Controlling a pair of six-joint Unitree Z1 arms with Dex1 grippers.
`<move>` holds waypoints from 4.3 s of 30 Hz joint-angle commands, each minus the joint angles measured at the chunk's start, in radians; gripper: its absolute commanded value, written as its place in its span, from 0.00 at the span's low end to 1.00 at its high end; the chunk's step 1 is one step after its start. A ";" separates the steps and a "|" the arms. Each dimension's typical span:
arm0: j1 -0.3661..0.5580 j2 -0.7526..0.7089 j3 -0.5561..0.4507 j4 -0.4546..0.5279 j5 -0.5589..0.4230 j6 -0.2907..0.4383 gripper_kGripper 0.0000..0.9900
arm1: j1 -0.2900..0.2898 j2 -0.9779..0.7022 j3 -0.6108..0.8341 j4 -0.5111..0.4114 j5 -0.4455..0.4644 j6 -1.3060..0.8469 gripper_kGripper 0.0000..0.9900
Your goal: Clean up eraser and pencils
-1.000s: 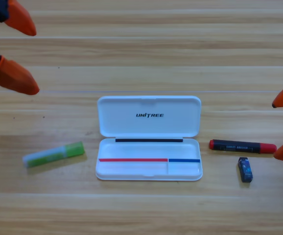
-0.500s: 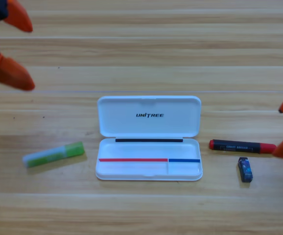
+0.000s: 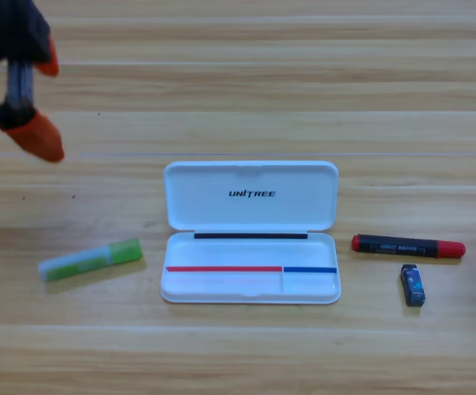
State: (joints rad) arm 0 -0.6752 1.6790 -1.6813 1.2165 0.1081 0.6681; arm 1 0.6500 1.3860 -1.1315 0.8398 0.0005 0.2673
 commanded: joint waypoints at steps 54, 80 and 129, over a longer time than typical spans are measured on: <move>0.141 0.344 0.184 -0.192 -0.105 0.065 1.00 | 0.148 0.611 -0.436 0.291 -0.002 -0.289 0.00; 0.140 0.355 0.456 -0.497 -0.062 0.044 0.93 | 0.250 0.895 -0.768 0.355 0.098 -0.999 0.00; -0.066 0.292 0.029 -0.141 -0.002 0.065 0.00 | -0.016 0.630 -0.475 0.231 -0.030 -1.042 1.00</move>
State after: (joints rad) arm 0 -0.6006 1.9317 -1.5998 1.0373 0.0967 0.7311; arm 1 0.7853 1.9175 -1.6585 1.1647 -0.0011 -0.7661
